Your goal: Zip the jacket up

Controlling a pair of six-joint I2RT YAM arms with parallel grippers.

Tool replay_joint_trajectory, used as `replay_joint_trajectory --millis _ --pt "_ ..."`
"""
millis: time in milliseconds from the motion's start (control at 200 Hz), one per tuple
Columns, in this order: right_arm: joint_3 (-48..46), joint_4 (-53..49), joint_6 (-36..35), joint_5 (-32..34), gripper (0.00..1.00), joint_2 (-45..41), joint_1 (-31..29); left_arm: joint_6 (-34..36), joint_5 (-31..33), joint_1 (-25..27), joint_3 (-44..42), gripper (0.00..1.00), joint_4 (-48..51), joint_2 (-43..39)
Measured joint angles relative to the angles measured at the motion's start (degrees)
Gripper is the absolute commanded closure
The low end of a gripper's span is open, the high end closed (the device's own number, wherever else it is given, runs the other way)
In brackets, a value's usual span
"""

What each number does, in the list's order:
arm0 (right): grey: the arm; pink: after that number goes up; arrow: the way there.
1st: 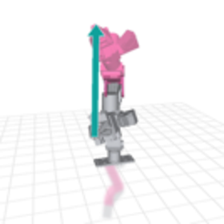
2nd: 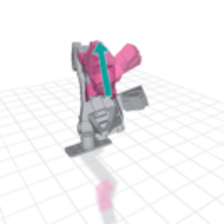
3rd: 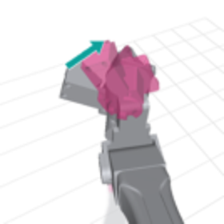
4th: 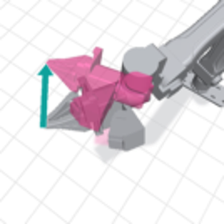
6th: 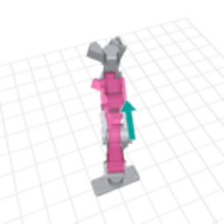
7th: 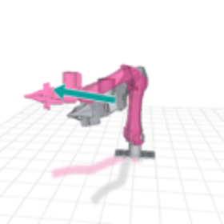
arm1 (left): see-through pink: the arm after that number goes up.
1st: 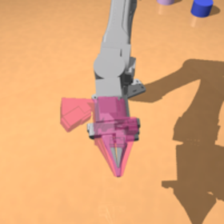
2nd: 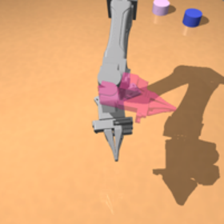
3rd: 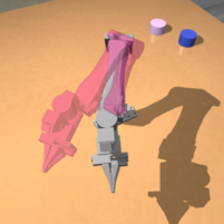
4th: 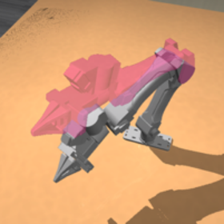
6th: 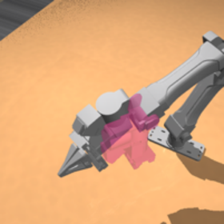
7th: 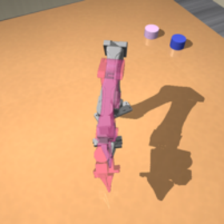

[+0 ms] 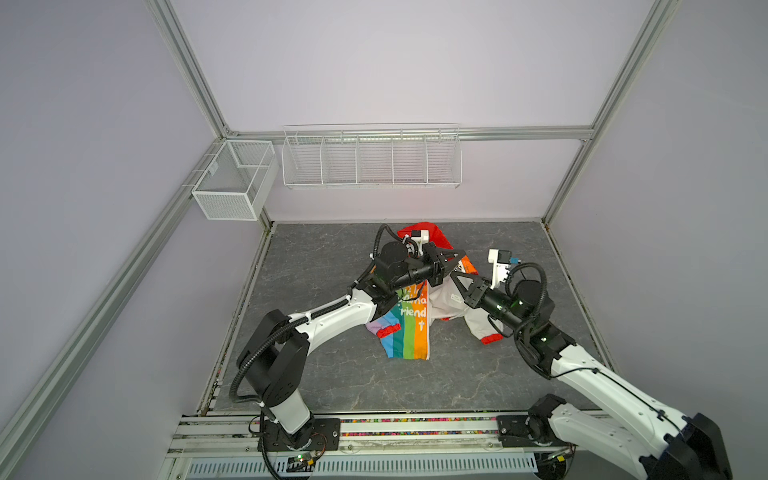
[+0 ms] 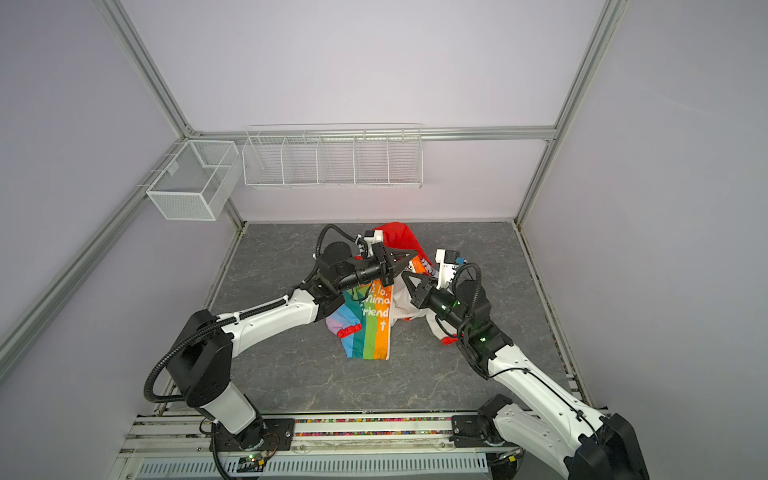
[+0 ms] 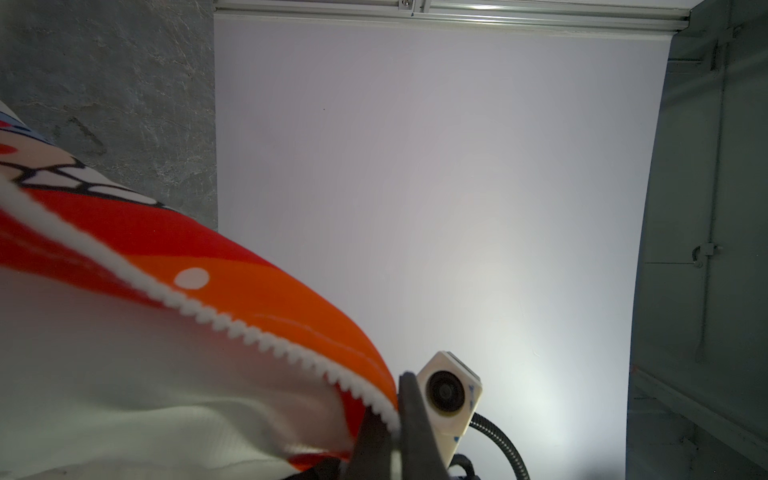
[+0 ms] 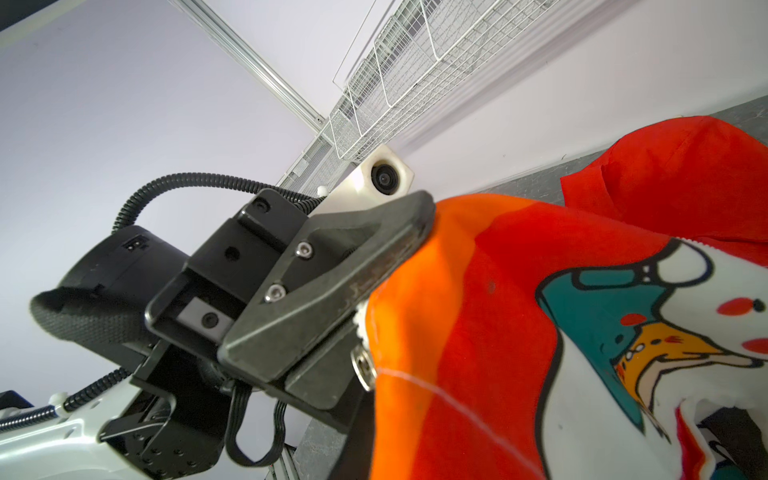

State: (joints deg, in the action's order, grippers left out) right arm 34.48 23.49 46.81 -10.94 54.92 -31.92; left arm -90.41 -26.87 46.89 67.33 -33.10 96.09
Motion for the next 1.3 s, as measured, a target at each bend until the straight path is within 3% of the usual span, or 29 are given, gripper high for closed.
replay_joint_trajectory --millis 530,860,1105,1305 --pt "-3.72 -2.03 1.90 1.99 0.94 -6.71 -0.07 1.09 -3.43 0.39 0.02 1.00 0.90 0.31" --pt "-3.52 -2.58 10.40 1.90 0.94 -6.47 -0.07 5.73 -3.15 0.39 -0.13 1.00 0.55 0.31" --pt "-0.83 -5.90 16.39 0.61 0.89 -5.51 0.63 11.74 -1.14 0.39 -1.57 1.00 -3.54 0.31" --pt "-0.72 -8.66 19.39 -0.66 0.88 -3.54 2.69 14.21 4.28 -2.01 -1.66 1.00 -8.85 0.20"
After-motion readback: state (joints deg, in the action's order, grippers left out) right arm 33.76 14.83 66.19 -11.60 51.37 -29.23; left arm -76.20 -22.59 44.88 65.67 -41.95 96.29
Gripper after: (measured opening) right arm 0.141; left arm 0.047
